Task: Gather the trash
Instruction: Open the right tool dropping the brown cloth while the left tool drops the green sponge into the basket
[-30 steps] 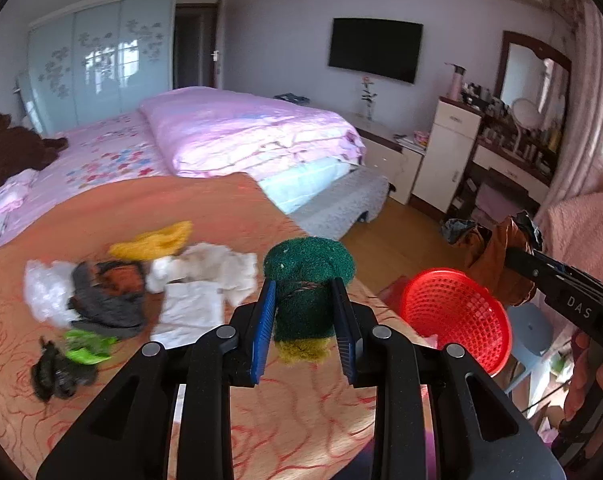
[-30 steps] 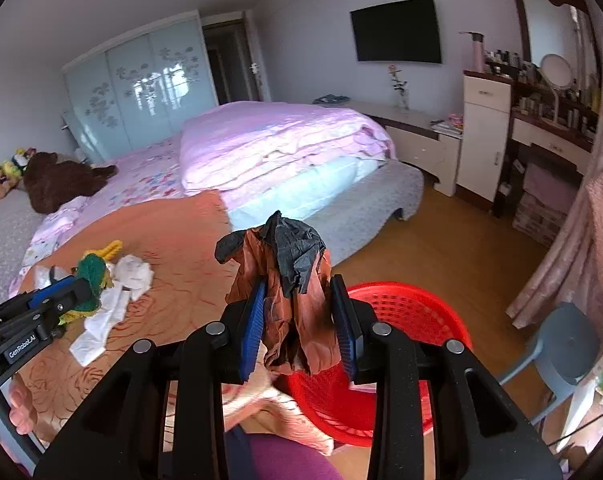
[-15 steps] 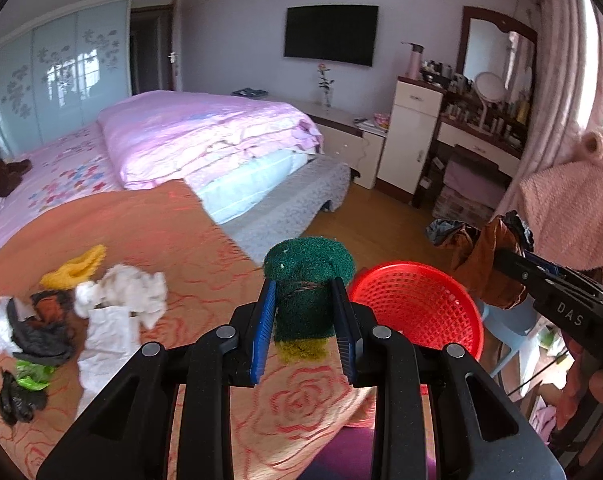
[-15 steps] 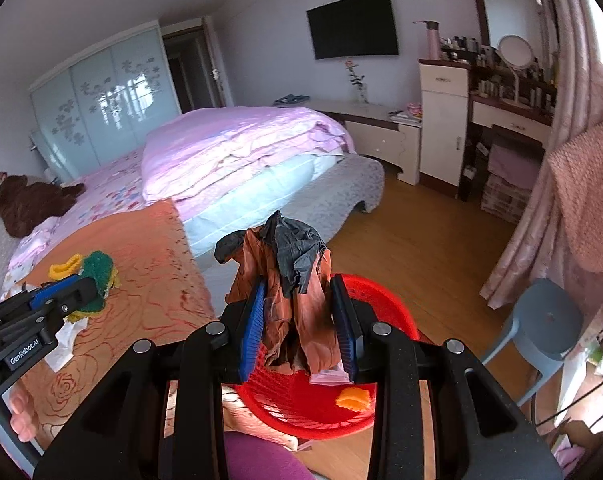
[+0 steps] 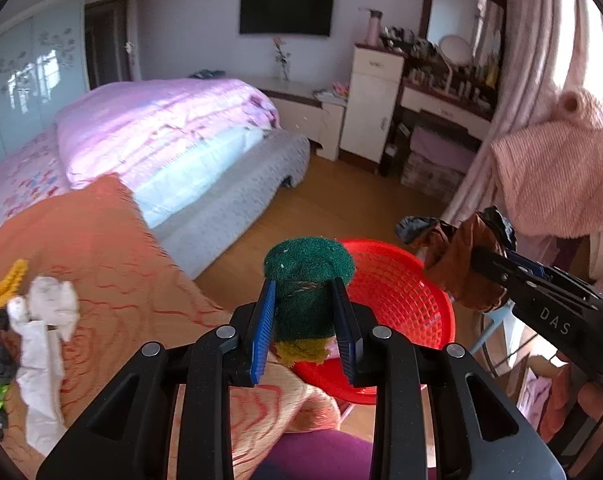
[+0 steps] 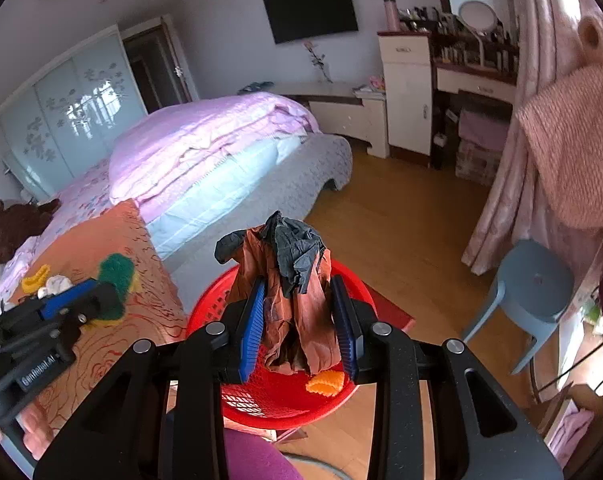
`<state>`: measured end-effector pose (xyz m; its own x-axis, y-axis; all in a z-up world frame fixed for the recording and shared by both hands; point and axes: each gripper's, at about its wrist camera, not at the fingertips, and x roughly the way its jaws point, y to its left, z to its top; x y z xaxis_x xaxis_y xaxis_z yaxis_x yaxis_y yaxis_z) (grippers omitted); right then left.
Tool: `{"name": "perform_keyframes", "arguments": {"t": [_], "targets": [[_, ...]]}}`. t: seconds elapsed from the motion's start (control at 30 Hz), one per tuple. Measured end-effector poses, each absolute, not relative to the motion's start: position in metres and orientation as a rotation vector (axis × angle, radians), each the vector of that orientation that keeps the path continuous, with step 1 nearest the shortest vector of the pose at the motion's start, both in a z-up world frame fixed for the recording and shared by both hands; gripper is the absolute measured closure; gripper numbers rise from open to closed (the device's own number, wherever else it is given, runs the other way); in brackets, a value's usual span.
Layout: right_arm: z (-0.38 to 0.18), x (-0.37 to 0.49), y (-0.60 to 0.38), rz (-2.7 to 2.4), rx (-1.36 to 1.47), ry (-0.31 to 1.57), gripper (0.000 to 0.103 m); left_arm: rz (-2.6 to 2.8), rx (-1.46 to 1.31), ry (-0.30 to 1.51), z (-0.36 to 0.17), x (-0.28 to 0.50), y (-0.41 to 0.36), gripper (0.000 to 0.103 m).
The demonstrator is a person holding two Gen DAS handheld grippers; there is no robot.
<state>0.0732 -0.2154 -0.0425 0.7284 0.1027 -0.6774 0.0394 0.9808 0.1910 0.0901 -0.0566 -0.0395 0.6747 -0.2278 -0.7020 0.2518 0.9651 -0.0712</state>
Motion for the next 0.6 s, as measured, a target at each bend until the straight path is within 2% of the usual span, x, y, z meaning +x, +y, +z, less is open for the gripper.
{"name": "perform_keyframes", "arguments": {"t": [0.4, 0.47, 0.6], "targets": [[-0.073, 0.089, -0.218, 0.018, 0.218, 0.853, 0.07, -0.321, 0.088, 0.87, -0.076, 0.104, -0.082, 0.075], [-0.077, 0.091, -0.219, 0.021, 0.222, 0.861, 0.07, -0.328, 0.087, 0.88, -0.08, 0.107, -0.083, 0.073], [-0.086, 0.097, -0.218, 0.023, 0.221, 0.888, 0.066, -0.331, 0.085, 0.885, -0.084, 0.108, -0.083, 0.063]]}}
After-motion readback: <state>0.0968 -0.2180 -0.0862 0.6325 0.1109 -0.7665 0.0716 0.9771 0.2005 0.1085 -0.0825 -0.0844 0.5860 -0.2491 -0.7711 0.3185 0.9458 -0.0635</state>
